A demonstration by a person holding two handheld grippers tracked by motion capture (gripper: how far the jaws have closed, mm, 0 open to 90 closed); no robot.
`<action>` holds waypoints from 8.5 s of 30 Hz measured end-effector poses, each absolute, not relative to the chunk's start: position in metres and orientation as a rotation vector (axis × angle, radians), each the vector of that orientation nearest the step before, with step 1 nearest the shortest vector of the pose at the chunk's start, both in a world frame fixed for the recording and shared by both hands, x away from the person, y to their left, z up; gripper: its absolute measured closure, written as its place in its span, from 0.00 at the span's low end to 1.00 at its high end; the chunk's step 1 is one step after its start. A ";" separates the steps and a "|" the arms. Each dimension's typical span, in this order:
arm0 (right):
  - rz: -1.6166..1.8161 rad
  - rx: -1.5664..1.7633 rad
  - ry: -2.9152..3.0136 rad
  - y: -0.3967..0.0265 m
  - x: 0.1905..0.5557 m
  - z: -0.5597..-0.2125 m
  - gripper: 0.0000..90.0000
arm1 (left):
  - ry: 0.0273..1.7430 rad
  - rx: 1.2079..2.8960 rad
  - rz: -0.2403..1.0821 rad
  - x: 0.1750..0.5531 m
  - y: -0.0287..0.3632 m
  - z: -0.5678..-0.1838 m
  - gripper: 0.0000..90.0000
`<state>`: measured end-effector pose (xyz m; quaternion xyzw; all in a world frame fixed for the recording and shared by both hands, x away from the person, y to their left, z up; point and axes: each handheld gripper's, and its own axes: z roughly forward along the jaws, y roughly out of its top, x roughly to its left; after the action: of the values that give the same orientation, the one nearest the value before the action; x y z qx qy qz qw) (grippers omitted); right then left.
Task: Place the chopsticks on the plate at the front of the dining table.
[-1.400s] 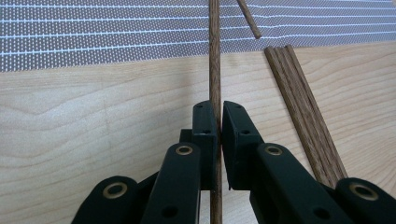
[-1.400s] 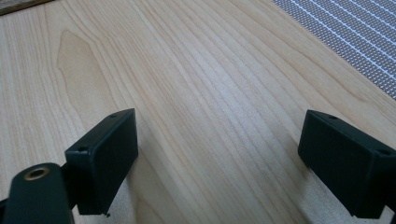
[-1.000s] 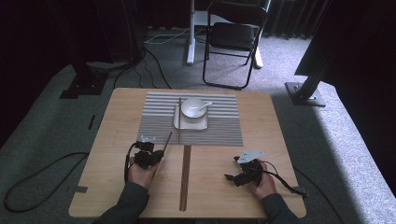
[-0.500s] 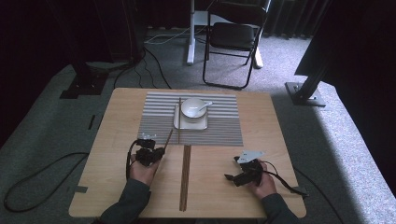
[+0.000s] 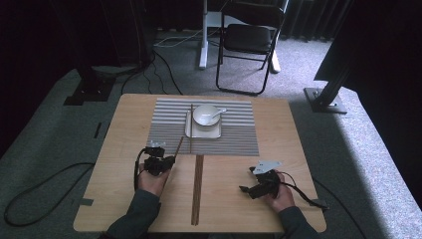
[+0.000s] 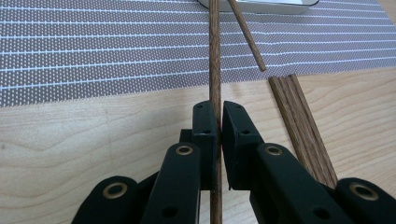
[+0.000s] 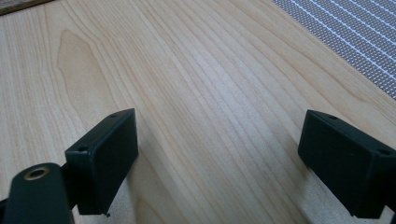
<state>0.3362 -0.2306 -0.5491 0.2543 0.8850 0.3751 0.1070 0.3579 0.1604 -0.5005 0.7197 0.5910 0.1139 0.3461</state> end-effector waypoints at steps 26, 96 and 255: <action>1.105 0.749 2.605 -0.231 0.336 -0.549 0.13 | 1.522 1.848 0.297 0.365 0.159 -0.494 0.94; 1.105 0.749 2.605 -0.231 0.336 -0.549 0.13 | 1.514 1.808 0.309 0.388 0.153 -0.479 0.94; 1.104 0.747 2.605 -0.231 0.336 -0.549 0.13 | 1.669 1.740 0.225 0.464 0.151 -0.505 0.94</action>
<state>0.3363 -0.2307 -0.5491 0.2537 0.8851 0.3750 0.1077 0.4637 0.1505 -0.5050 0.6726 0.6450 0.0870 0.3522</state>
